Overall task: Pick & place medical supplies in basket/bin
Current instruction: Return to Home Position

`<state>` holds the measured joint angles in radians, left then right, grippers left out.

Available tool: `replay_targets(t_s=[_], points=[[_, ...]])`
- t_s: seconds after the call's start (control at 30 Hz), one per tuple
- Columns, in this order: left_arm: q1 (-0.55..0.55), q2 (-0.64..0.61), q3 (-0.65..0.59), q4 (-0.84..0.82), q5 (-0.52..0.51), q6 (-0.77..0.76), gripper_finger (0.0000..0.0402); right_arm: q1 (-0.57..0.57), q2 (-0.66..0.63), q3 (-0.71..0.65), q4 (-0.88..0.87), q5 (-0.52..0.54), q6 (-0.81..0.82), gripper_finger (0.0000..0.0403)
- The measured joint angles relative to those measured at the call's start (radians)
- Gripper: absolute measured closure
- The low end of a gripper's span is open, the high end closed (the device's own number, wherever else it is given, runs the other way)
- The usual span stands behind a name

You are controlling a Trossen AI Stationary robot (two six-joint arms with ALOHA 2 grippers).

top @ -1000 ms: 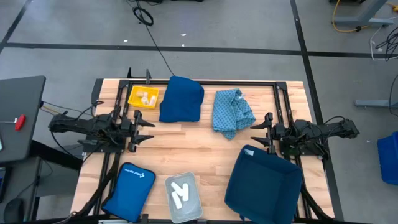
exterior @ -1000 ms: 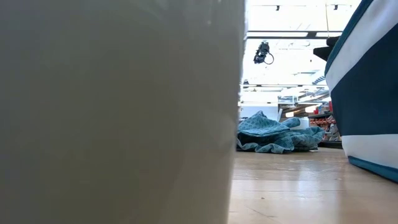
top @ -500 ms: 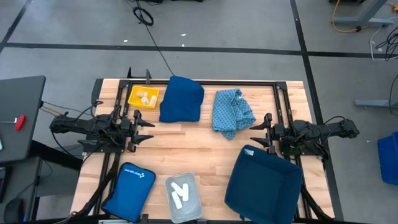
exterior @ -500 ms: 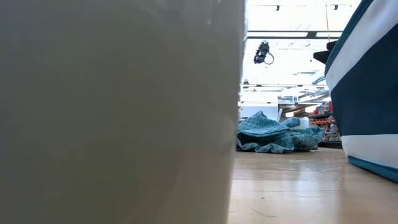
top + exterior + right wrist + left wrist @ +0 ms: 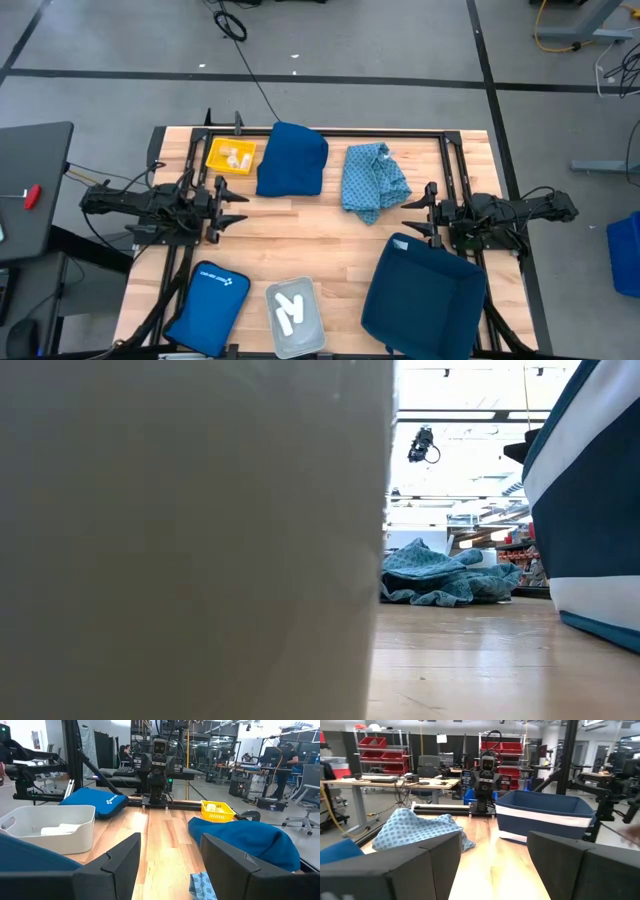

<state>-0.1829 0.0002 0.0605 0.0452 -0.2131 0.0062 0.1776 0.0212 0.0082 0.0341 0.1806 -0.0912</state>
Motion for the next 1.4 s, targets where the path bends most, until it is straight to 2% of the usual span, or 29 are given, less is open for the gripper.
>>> replay_targets(t_s=[0.33, 0.73, 1.4], points=[[0.000, 0.000, 0.000, 0.000, 0.034, 0.078, 0.0179, 0.000, 0.000, 0.000, 0.000, 0.000, -0.003, 0.0187], [0.000, 0.000, 0.000, -0.009, -0.097, 0.091, 0.0186, 0.000, 0.000, 0.000, -0.001, 0.000, -0.003, 0.0187], [0.000, 0.000, 0.000, -0.010, -0.100, 0.090, 0.0186, 0.000, 0.000, 0.000, -0.001, 0.000, -0.003, 0.0188]])
